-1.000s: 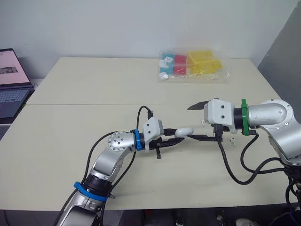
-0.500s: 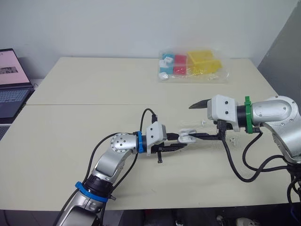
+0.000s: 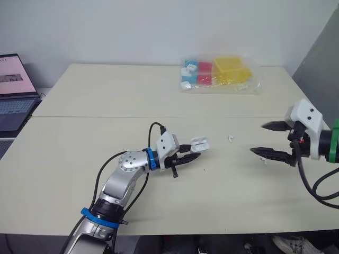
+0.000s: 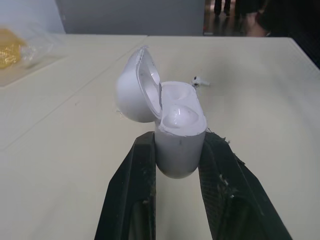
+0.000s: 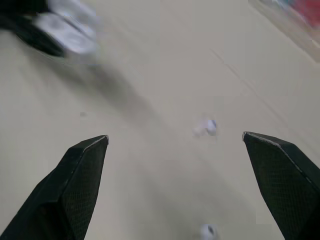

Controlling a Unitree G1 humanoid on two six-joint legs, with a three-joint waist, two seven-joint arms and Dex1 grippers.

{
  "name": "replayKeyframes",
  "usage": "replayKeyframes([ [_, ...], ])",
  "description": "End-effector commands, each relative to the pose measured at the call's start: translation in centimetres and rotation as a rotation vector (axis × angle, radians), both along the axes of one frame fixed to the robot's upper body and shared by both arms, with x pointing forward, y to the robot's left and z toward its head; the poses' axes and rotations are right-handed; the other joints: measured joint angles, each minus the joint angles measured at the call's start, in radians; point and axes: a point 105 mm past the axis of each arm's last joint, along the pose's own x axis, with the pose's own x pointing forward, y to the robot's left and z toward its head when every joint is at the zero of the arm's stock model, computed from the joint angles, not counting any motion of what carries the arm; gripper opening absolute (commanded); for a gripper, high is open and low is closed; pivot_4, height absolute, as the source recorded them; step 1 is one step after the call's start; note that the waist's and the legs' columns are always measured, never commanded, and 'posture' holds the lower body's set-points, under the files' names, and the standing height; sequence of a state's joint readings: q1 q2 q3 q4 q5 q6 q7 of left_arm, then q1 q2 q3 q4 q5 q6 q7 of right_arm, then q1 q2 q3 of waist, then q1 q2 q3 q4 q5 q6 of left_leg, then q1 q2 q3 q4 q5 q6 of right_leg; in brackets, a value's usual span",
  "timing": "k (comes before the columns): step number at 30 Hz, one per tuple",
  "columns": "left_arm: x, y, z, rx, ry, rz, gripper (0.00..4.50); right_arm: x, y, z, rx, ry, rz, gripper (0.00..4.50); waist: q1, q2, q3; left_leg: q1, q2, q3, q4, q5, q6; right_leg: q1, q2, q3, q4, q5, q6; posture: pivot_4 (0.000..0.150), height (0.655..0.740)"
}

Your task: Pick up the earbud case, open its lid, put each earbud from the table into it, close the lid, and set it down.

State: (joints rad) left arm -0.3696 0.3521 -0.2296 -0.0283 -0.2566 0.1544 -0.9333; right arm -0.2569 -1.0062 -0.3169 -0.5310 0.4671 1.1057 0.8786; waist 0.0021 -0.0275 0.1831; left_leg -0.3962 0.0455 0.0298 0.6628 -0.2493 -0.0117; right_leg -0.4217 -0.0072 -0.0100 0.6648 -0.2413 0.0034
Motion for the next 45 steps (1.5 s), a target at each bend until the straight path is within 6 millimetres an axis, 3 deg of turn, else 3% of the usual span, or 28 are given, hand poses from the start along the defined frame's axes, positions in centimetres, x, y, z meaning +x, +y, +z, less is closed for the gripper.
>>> replayKeyframes([
  [1, -0.3, -0.3, 1.4, -0.024, -0.054, -0.019, 0.81, 0.7, -1.5, -0.2, 0.008, -0.038, -0.219, 4.50, -0.004, 0.001, 0.000, 0.001, 0.000, 0.000, 0.000, 0.000, 0.000, 0.000, 0.000, 0.001, 0.000, 0.000, 0.000, 0.150, 0.7400],
  [5, -0.4, -0.4, 1.6, -0.023, -0.064, -0.021, 0.81, 1.7, -2.6, -4.3, 0.029, 0.018, -0.444, 4.50, -0.004, 0.001, -0.001, 0.001, 0.000, 0.000, 0.000, 0.000, 0.000, 0.001, 0.002, -0.001, 0.000, 0.002, 0.000, 0.150, 0.7400],
  [12, -0.7, -0.7, 1.3, -0.016, -0.059, -0.031, 0.81, 3.3, -3.2, -7.2, 0.068, 0.001, -0.577, 4.50, -0.005, 0.001, -0.001, -0.001, 0.000, 0.001, 0.000, 0.000, 0.000, 0.000, 0.003, 0.000, -0.002, 0.002, 0.000, 0.150, 0.7400],
  [22, -0.7, -0.5, 1.2, -0.005, -0.056, -0.025, 0.81, 2.9, -4.3, -9.0, 0.085, 0.034, -0.632, 4.50, -0.005, 0.001, -0.001, -0.001, 0.000, 0.000, -0.001, 0.000, 0.000, -0.001, 0.003, 0.000, -0.002, 0.002, 0.000, 0.150, 0.7400],
  [33, -0.6, -0.6, 1.1, 0.005, -0.055, -0.028, 0.81, 2.5, -3.5, -10.7, 0.159, 0.089, -0.637, 4.50, -0.006, 0.001, -0.001, -0.001, 0.001, 0.000, 0.000, 0.000, 0.000, 0.000, 0.003, 0.000, -0.002, 0.002, 0.000, 0.150, 0.7400],
  [36, -0.6, -0.6, 1.1, 0.006, -0.055, -0.026, 0.81, 2.5, -3.5, -10.8, 0.163, 0.095, -0.634, 3.89, -0.007, 0.001, -0.001, 0.000, 0.000, 0.000, 0.000, 0.000, 0.000, 0.000, 0.003, 0.000, -0.001, 0.002, 0.000, 0.150, 0.7400],
  [45, -0.5, -0.5, 0.9, 0.010, -0.052, -0.021, 0.81, 2.6, -3.6, -10.8, 0.163, 0.095, -0.626, 0.51, -0.005, 0.001, -0.001, -0.001, 0.000, 0.000, 0.000, 0.000, 0.000, 0.000, 0.003, 0.000, -0.002, 0.002, 0.000, 0.150, 0.7400],
])
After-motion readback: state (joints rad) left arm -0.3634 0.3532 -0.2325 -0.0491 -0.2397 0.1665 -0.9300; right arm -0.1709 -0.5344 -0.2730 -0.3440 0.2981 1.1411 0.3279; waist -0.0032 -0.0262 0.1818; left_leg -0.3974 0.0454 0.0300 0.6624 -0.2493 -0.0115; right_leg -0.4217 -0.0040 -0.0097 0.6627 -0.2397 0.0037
